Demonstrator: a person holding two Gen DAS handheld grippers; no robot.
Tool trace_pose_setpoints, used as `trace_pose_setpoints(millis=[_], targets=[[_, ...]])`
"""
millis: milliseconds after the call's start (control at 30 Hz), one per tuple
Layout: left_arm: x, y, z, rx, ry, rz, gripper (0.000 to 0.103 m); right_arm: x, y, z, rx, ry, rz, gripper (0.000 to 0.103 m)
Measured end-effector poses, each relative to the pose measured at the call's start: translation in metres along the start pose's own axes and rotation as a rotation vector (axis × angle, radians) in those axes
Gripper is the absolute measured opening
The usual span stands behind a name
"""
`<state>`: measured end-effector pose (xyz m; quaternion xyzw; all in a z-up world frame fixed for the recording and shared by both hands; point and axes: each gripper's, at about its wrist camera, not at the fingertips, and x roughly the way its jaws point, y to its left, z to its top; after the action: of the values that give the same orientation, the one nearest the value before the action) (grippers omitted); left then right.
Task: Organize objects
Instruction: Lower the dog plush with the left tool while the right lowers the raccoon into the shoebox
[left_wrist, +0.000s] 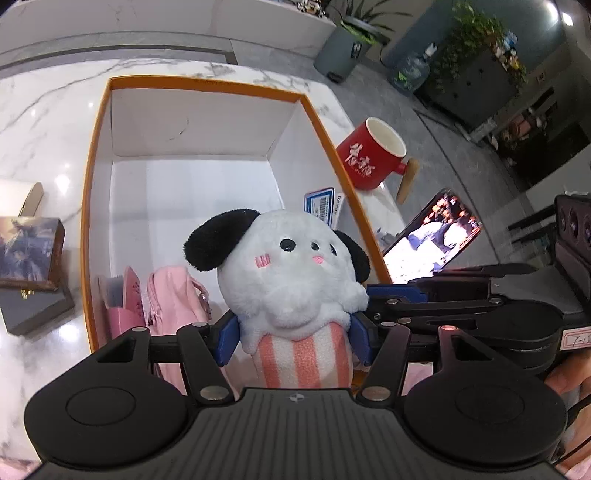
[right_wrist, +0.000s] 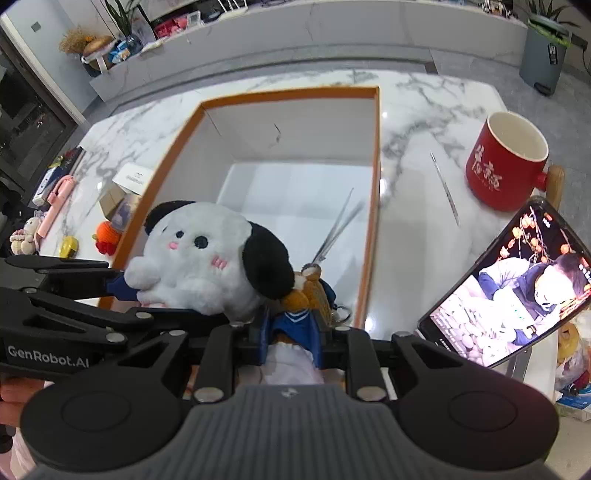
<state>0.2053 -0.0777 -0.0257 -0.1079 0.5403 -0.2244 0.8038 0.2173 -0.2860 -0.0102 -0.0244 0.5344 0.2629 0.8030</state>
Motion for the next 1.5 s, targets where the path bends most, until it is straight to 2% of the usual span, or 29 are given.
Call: trace_pose_setpoints(millis=[167, 300, 400, 533, 700, 733, 833, 900, 1000, 1067, 1100, 1167, 1233, 1367, 1500], targets=[[0.001, -0.001, -0.007, 0.044, 0.045, 0.091, 0.069, 0.006, 0.005, 0.001, -0.041, -0.020, -0.039, 0.022], [0.002, -0.001, -0.008, 0.065, 0.049, 0.144, 0.070, 0.018, 0.014, -0.005, -0.104, -0.024, -0.083, 0.021], [0.002, 0.000, -0.009, 0.070, 0.052, 0.140, 0.072, 0.019, 0.016, -0.006, -0.138, -0.027, -0.091, 0.020], [0.002, -0.003, -0.009, 0.084, 0.047, 0.127, 0.076, 0.011, 0.014, -0.002, -0.120, -0.016, -0.093, 0.023], [-0.003, -0.001, -0.009, 0.092, 0.046, 0.089, 0.081, -0.005, 0.020, 0.001, -0.147, -0.006, -0.097, 0.024], [-0.005, -0.001, -0.010, 0.102, 0.045, 0.083, 0.082, -0.005, 0.022, 0.001, -0.160, 0.007, -0.104, 0.024], [-0.014, -0.005, -0.012, 0.153, 0.055, 0.054, 0.082, -0.004, 0.025, -0.003, -0.192, 0.043, -0.119, 0.012], [-0.020, -0.006, -0.012, 0.173, 0.064, 0.027, 0.081, -0.002, 0.027, -0.006, -0.224, 0.065, -0.128, 0.012], [-0.024, -0.007, -0.008, 0.196, 0.082, -0.003, 0.068, 0.005, 0.031, -0.008, -0.277, 0.117, -0.141, 0.006], [-0.021, -0.009, -0.005, 0.208, 0.093, 0.021, 0.060, 0.014, 0.033, -0.009, -0.285, 0.157, -0.145, 0.006], [-0.017, -0.009, -0.005, 0.213, 0.103, 0.032, 0.051, 0.019, 0.036, -0.010, -0.300, 0.171, -0.152, 0.006], [-0.009, -0.008, -0.006, 0.215, 0.119, 0.043, 0.047, 0.026, 0.040, -0.013, -0.322, 0.196, -0.165, 0.006], [0.001, -0.005, -0.008, 0.201, 0.140, 0.053, 0.035, 0.026, 0.042, -0.013, -0.332, 0.196, -0.170, 0.006], [0.014, 0.002, -0.014, 0.178, 0.172, 0.046, 0.031, 0.016, 0.040, -0.008, -0.327, 0.172, -0.166, 0.007], [0.004, -0.002, -0.009, 0.227, 0.154, 0.044, 0.032, 0.006, 0.036, 0.000, -0.343, 0.114, -0.203, 0.008]])
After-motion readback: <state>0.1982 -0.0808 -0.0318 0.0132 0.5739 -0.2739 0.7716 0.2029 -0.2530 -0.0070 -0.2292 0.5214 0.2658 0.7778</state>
